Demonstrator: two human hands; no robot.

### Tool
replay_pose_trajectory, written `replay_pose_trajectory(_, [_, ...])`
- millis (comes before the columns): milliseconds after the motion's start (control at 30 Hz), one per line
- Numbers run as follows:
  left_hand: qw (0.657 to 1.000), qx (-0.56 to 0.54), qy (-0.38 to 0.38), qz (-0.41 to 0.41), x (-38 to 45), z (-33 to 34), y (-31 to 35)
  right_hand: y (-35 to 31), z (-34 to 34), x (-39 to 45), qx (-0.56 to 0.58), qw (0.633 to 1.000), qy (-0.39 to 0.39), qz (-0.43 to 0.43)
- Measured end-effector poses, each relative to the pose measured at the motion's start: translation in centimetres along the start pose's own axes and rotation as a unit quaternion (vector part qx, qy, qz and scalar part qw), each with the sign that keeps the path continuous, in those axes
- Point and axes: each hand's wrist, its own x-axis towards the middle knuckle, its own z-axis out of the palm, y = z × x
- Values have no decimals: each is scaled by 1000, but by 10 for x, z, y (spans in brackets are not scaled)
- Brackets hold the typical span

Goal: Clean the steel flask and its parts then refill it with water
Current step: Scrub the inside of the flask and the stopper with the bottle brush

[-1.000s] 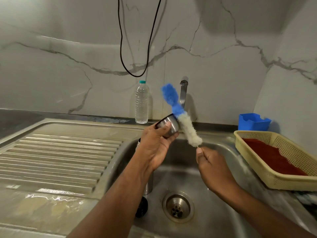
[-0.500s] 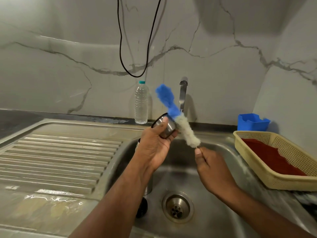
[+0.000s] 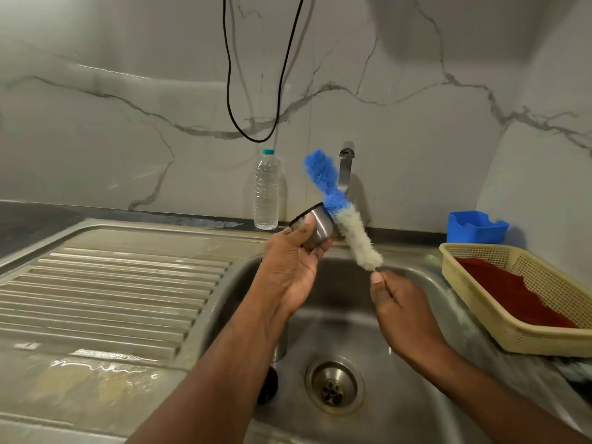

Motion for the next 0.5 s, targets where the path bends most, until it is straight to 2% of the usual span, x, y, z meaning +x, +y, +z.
replay_pose_trajectory(67, [1000, -3, 10, -8, 1, -1, -2, 0, 1, -1, 4, 1000, -2, -6])
replay_pose_trajectory(200, [999, -25, 4, -23, 3, 0, -5, 0, 0, -2, -30, 997, 17, -74])
replay_pose_trajectory(300, [1000, -17, -14, -15, 1, 1, -6, 2, 0, 0, -36, 999, 1, -32])
replay_pose_trajectory(433, [999, 9, -32, 9, 1, 3, -6, 0, 1, -3, -33, 996, 20, -86])
replay_pose_trajectory(500, [1000, 10, -24, 7, 1, 4, -7, 2, 1, -1, -31, 998, 0, -55])
